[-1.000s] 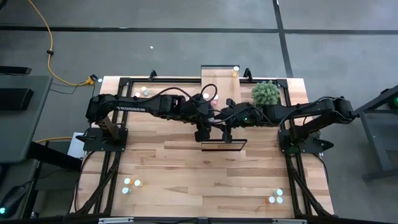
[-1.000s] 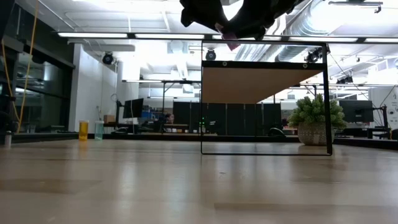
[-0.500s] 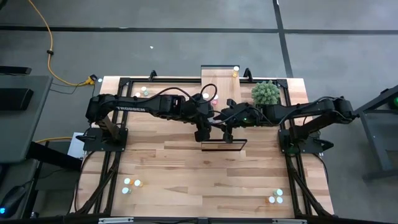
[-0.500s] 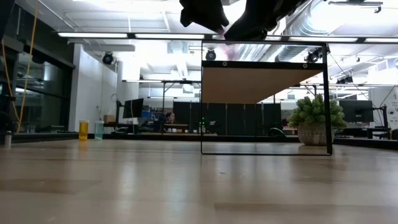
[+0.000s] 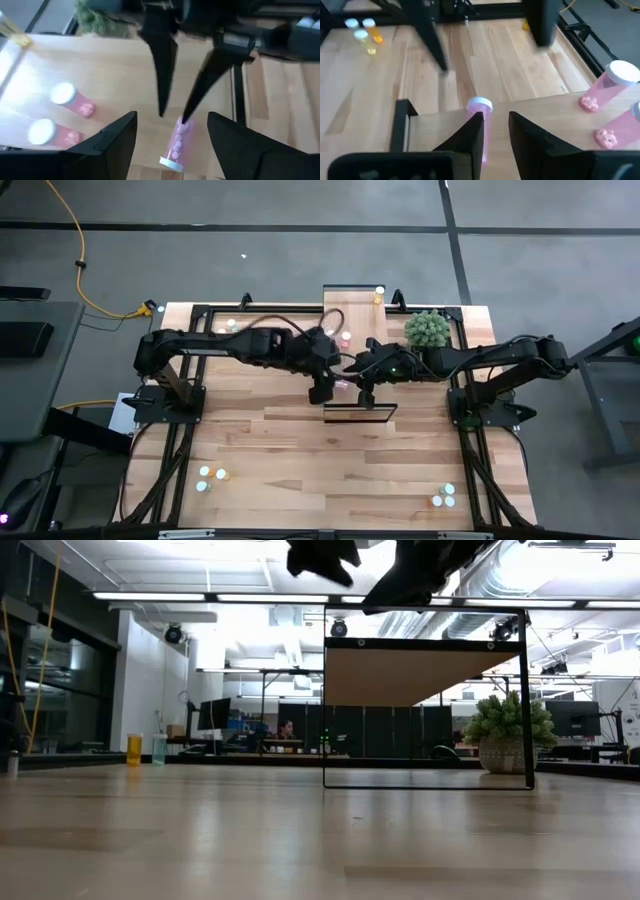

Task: Pick and place medicine bottles onto shelf by color
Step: Put the pink pill bottle on the shelf aligned with the other pink pill bottles

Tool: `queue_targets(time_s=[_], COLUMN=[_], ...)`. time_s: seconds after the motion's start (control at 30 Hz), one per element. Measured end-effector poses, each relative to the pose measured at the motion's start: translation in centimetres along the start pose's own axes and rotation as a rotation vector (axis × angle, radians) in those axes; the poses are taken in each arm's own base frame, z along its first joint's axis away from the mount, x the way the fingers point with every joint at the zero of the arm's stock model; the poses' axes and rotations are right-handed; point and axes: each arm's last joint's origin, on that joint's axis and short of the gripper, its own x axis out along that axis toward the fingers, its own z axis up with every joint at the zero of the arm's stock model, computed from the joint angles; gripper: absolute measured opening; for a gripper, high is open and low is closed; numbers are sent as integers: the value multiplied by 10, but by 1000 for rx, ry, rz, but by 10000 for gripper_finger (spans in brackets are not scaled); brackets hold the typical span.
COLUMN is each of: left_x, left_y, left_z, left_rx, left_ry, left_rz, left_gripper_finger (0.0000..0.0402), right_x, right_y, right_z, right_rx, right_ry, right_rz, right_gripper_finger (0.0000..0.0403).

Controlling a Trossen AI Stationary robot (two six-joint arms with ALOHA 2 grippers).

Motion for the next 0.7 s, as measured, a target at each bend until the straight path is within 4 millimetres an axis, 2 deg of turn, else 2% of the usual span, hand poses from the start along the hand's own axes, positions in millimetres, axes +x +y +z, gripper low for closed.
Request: queue_targets(time_s=[0.13,0.23,0.37,0.53,0.7], left_x=[-21,-35,-48,-48,-41], left_y=[11,18,20,12,6], left_z=[-9,-25,-55,-91,-102], left_rx=[-26,-96,-198,-326,-350], left_ry=[80,108,-10,-215,-264], left_rz=[-25,-7,26,-33,-68], left_gripper_finger=[230,225,218,210,209], right_x=[1,1,2,12,35], right_y=[-3,-5,-9,-7,7], right_z=[-1,-2,-4,-7,-4], right_rx=[59,76,87,91,35], right_ry=[15,34,52,74,140], right_rz=[69,97,90,98,112], right_gripper_finger=[94,126,188,251,263])
